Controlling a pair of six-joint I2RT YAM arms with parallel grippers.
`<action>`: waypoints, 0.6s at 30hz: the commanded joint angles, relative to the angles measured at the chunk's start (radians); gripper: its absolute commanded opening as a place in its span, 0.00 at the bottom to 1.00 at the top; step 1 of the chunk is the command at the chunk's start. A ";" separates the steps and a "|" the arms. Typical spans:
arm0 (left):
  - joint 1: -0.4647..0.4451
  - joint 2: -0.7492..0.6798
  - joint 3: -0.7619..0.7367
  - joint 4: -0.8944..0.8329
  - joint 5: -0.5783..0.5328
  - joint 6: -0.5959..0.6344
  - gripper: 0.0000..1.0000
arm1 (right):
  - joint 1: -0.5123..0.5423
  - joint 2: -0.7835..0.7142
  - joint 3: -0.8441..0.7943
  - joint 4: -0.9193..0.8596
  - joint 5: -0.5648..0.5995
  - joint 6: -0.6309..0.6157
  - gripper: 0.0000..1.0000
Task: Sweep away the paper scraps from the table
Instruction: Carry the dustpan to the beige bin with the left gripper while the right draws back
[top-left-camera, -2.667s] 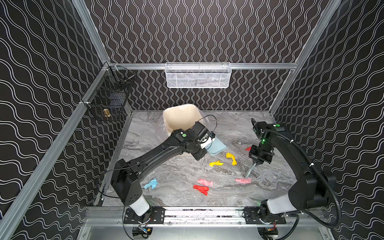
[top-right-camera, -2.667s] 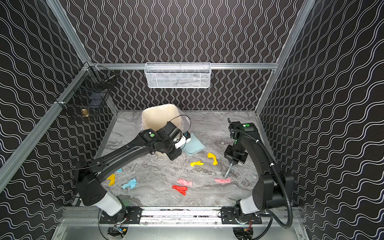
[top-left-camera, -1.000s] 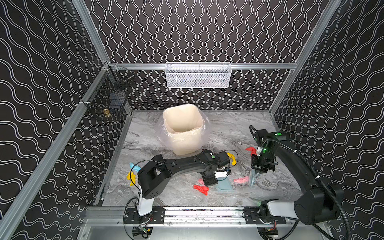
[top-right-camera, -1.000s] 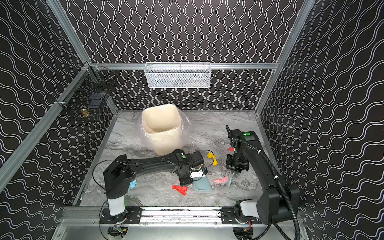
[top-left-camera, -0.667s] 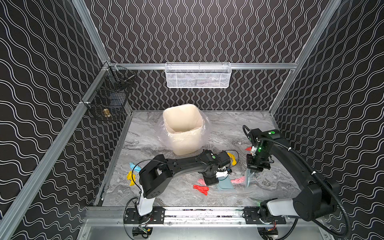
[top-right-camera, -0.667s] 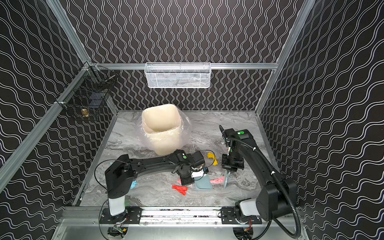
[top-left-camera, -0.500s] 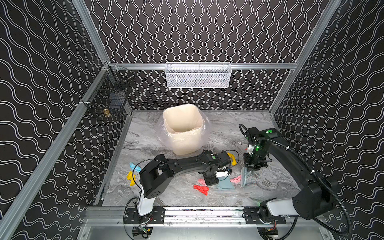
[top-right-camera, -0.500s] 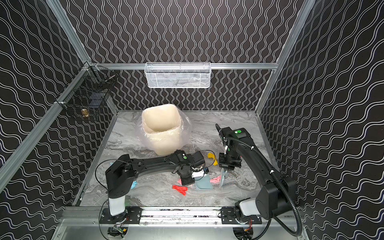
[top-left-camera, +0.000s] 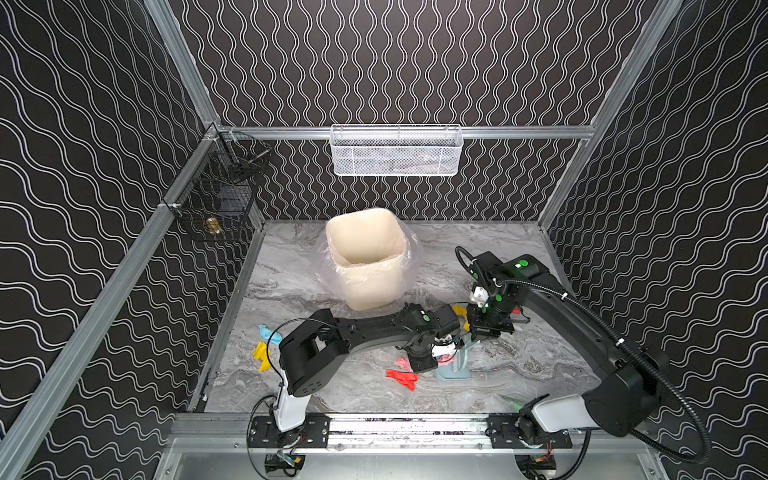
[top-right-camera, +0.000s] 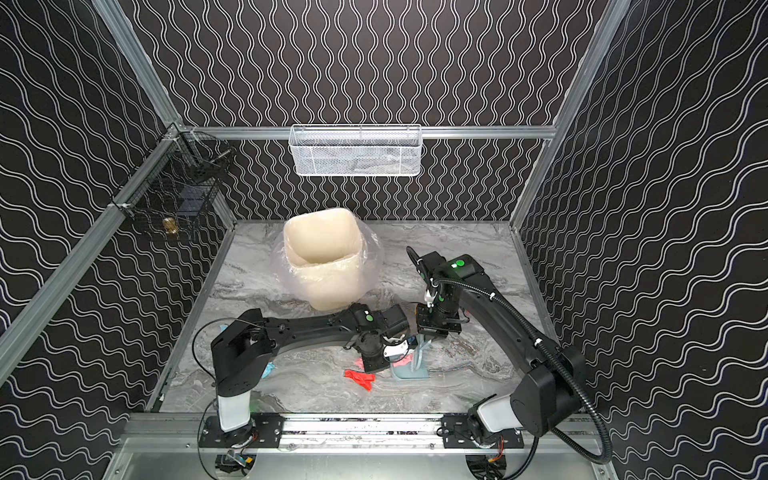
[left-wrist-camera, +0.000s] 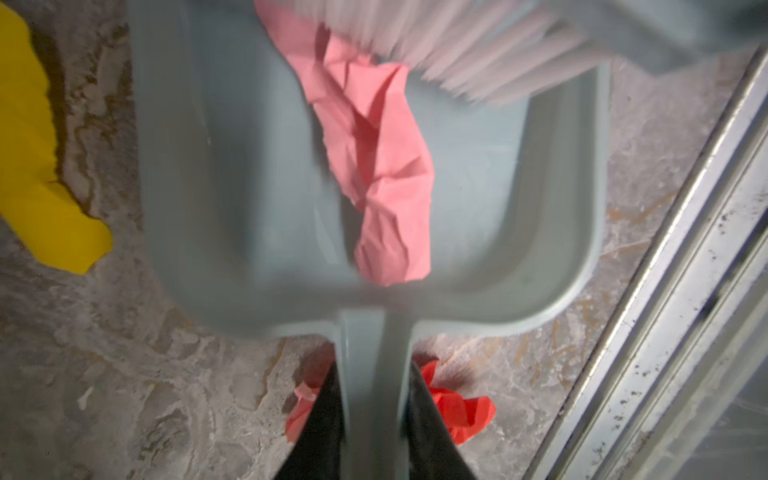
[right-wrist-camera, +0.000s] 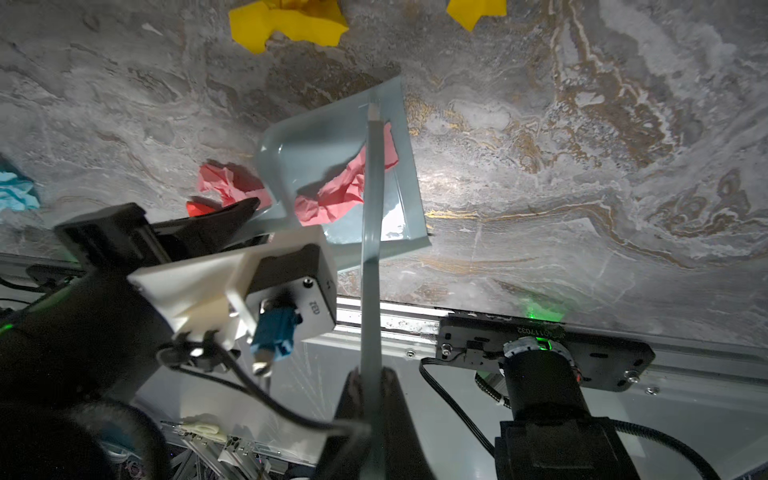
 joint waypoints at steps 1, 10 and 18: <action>0.000 -0.017 -0.013 0.035 0.012 -0.025 0.10 | 0.001 -0.012 0.039 -0.050 0.016 0.022 0.00; 0.000 -0.094 -0.062 0.099 -0.002 -0.065 0.09 | -0.169 -0.109 0.083 -0.063 0.026 -0.006 0.00; 0.000 -0.222 -0.076 0.105 -0.041 -0.118 0.08 | -0.385 -0.122 0.266 -0.061 0.083 -0.088 0.00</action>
